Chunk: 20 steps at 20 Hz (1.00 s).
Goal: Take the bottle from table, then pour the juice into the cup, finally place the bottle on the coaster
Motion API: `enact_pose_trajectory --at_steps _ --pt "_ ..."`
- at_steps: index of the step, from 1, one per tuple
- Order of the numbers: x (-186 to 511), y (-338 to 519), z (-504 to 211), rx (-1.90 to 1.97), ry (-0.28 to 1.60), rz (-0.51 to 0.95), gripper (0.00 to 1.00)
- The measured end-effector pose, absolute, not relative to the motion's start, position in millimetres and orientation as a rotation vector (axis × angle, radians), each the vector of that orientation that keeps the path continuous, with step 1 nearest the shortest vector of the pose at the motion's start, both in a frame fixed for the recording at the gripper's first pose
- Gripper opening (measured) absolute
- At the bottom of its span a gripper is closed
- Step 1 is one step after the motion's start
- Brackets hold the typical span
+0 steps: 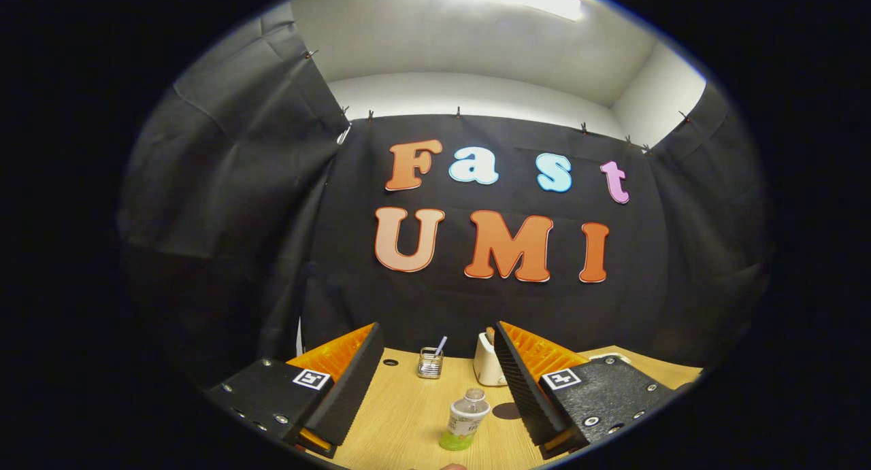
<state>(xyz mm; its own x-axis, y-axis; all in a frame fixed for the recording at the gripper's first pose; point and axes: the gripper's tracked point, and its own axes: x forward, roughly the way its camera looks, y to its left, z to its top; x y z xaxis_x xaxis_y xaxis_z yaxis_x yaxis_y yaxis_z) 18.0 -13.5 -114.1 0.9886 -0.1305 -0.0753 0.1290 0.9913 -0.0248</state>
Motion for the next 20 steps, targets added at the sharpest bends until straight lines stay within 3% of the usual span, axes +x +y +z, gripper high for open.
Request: enact_pose_trajectory --at_steps 20 --pt "33 -53 -315 0.057 0.329 -0.190 0.97"
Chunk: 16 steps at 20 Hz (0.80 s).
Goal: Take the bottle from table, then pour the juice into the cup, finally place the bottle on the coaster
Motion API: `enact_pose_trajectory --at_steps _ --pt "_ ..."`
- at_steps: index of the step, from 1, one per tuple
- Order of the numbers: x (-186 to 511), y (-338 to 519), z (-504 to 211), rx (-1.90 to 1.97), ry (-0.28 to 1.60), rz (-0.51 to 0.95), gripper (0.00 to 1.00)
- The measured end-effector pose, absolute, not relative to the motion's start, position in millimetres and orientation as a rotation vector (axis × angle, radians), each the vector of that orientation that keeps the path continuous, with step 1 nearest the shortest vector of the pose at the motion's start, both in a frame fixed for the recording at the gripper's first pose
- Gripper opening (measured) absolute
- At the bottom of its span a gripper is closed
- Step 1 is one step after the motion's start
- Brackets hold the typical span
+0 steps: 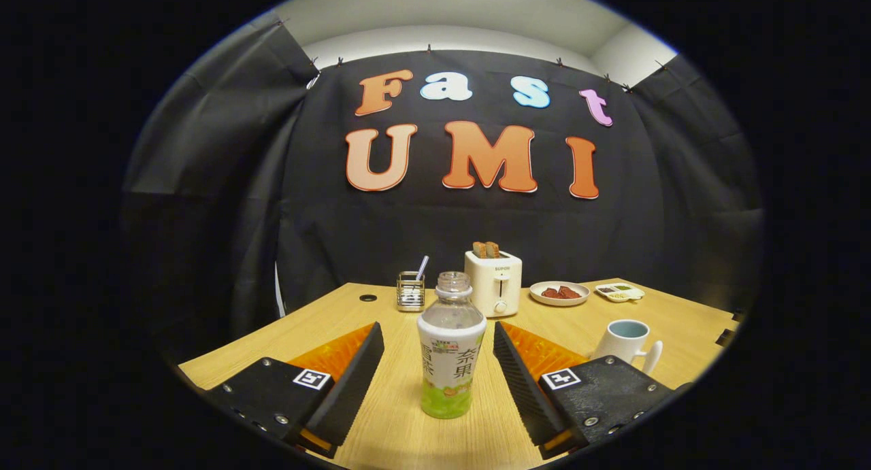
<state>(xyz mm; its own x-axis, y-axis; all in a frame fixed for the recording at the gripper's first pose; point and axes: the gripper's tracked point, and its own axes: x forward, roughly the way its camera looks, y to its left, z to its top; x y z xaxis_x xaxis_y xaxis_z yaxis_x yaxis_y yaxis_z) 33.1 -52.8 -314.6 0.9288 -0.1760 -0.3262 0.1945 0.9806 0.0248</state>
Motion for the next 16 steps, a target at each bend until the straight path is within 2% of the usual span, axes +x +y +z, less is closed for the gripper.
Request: enact_pose_trajectory --at_steps 11,13,14,16 --pt "49 -66 -389 0.055 0.479 -0.175 0.88" --pt "55 -58 -401 0.054 0.502 -0.140 0.82" --pt "55 -54 -405 0.048 0.513 -0.122 0.73" --pt "58 -52 -403 0.050 0.508 -0.096 0.66"
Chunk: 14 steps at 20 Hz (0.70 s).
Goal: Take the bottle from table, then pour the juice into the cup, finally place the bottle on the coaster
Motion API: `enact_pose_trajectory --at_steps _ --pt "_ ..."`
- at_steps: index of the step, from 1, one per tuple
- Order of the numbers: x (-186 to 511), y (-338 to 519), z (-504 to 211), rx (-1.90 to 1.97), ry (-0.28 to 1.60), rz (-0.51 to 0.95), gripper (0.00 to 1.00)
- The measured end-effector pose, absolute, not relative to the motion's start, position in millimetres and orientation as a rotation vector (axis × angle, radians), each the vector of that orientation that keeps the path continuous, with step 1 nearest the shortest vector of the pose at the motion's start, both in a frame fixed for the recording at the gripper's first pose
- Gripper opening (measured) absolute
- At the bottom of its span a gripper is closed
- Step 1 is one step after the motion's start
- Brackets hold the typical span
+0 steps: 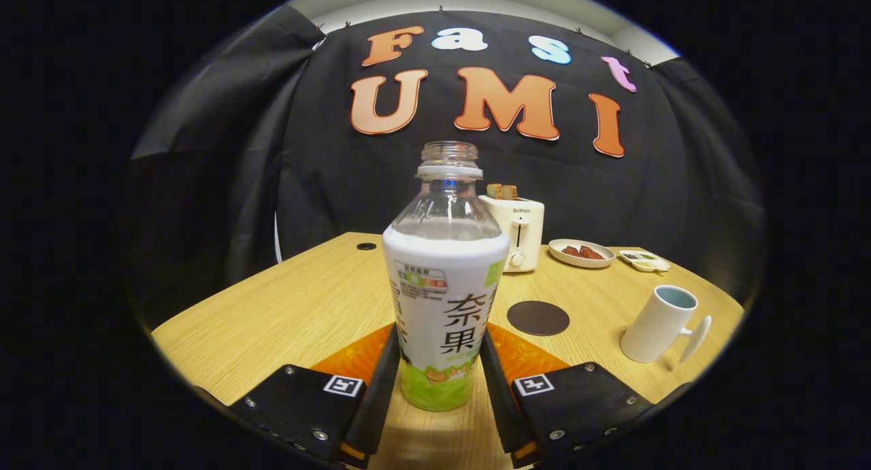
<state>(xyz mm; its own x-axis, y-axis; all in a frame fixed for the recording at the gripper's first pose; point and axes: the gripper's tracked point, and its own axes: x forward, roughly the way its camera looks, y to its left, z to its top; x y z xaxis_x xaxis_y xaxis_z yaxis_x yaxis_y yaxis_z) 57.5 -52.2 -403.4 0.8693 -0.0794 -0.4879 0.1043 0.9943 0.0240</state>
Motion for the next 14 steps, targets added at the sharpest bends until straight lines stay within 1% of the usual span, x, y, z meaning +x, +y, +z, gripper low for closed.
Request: enact_pose_trajectory --at_steps 4,6,10,14 --pt "58 -48 -402 0.077 0.516 -0.068 0.60" --pt "61 -44 -402 0.113 0.526 -0.043 0.58" --pt "63 -33 -396 0.204 0.521 0.006 0.58" --pt "67 -33 -388 0.315 0.503 0.018 0.58"
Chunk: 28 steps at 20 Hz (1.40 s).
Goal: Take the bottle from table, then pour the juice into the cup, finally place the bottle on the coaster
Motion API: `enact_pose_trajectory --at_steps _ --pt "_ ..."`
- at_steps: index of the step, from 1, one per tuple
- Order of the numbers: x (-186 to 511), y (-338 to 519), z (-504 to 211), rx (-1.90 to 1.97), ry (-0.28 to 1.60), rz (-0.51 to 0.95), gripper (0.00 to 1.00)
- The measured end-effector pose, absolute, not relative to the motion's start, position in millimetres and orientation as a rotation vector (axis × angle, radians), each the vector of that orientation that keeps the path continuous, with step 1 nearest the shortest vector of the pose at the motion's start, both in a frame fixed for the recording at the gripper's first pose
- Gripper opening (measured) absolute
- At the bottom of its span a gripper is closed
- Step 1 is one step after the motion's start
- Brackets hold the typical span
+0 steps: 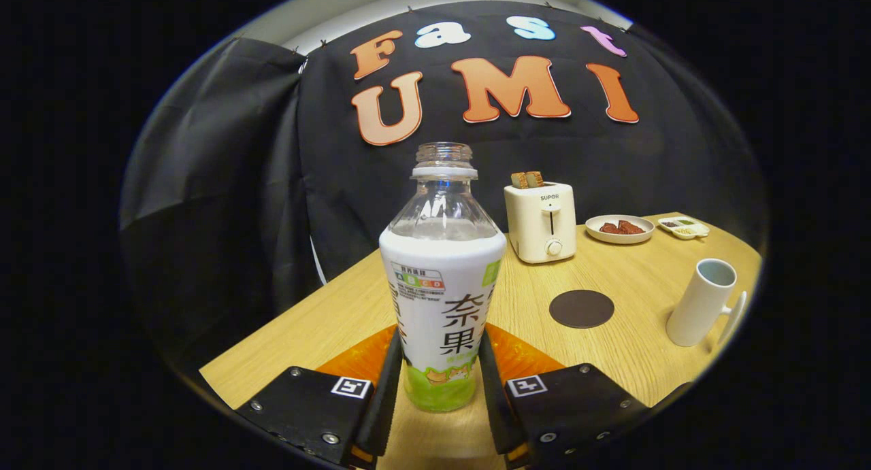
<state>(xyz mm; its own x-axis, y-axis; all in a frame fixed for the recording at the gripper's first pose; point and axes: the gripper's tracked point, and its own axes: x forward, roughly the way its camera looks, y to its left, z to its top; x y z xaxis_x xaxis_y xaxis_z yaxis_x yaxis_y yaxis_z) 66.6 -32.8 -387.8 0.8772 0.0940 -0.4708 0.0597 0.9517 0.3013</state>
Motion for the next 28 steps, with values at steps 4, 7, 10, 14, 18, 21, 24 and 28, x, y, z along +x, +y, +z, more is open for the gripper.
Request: enact_pose_trajectory --at_steps 4,7,10,14,18,21,24,28 --pt "68 -36 -377 0.491 0.472 0.013 0.58" --pt "68 -52 -374 0.612 0.456 -0.025 0.58" --pt "69 -65 -375 0.722 0.440 -0.066 0.58" --pt "67 -74 -378 0.804 0.448 -0.094 0.58" --pt "69 -92 -373 0.919 0.406 -0.132 0.58" --pt "71 -107 -381 0.989 0.396 -0.186 0.58" --pt "72 -117 -379 1.080 0.371 -0.209 0.58" --pt "77 -136 -376 1.223 0.311 -0.262 0.58"
